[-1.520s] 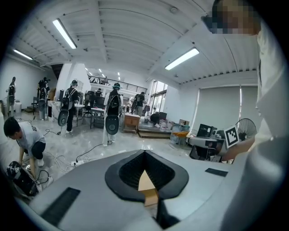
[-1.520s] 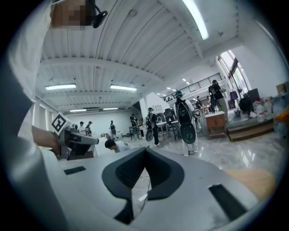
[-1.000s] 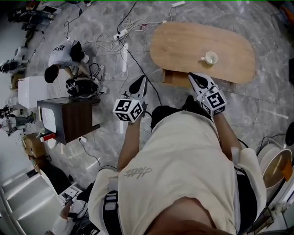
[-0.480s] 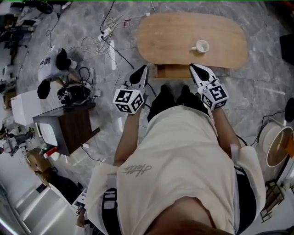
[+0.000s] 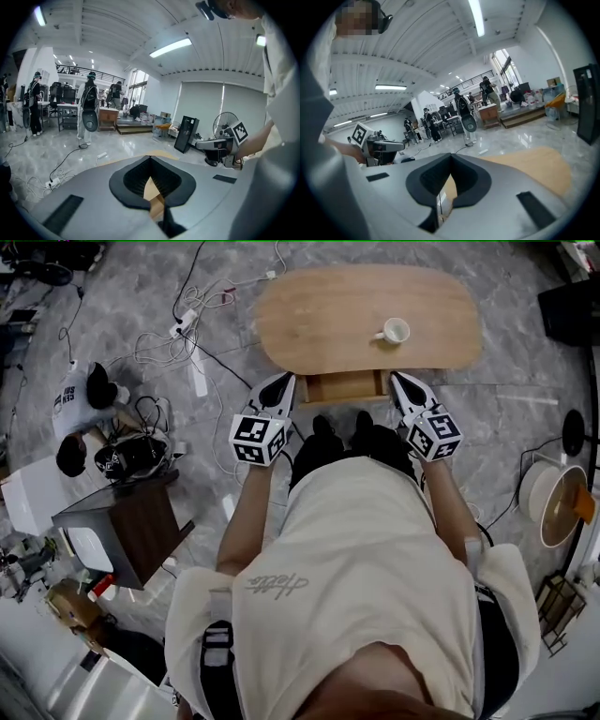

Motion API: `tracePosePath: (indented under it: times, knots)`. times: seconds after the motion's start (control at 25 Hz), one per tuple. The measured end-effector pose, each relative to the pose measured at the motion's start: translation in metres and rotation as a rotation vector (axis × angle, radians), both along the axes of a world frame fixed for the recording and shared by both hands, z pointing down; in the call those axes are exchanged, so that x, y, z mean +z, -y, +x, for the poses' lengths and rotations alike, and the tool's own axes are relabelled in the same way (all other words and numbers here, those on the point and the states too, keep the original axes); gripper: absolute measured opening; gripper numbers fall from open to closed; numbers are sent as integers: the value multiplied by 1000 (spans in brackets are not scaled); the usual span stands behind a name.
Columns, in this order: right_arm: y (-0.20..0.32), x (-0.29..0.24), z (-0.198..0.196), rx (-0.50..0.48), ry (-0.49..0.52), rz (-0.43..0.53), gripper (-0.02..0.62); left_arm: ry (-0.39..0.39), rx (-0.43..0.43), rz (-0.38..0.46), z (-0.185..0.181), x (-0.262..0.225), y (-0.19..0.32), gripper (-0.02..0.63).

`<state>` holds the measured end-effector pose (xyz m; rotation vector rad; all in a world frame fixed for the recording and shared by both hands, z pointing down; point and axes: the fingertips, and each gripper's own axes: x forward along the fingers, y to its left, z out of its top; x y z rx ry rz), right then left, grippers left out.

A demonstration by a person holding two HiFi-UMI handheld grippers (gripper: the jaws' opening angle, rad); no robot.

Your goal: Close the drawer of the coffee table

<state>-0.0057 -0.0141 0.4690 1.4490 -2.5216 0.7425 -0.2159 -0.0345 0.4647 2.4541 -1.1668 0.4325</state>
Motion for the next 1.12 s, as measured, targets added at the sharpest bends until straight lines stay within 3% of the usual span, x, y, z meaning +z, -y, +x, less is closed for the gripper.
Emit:
tracePosePath:
  times: [0.2, 0.4, 0.64, 0.8, 0.96, 1.12]
  knots:
    - [11, 30, -4, 34, -37, -31, -6, -4, 34, -91, -4, 54, -1, 5]
    - [12, 73, -5, 5, -91, -95, -6, 15, 42, -181, -6, 97, -9, 5]
    - [17, 126, 1, -1, -33, -202, -6, -1, -20, -381, -1, 173, -10, 5]
    - [21, 187, 10, -5, -16, -291, -6, 60, -8, -470, 12, 226, -8, 5]
    - [1, 272, 45, 77, -33, -470, -6, 99, -7, -541, 27, 281, -16, 5]
    - [-19, 332, 85, 106, -86, -592, -6, 219, -30, -578, 29, 339, -23, 5]
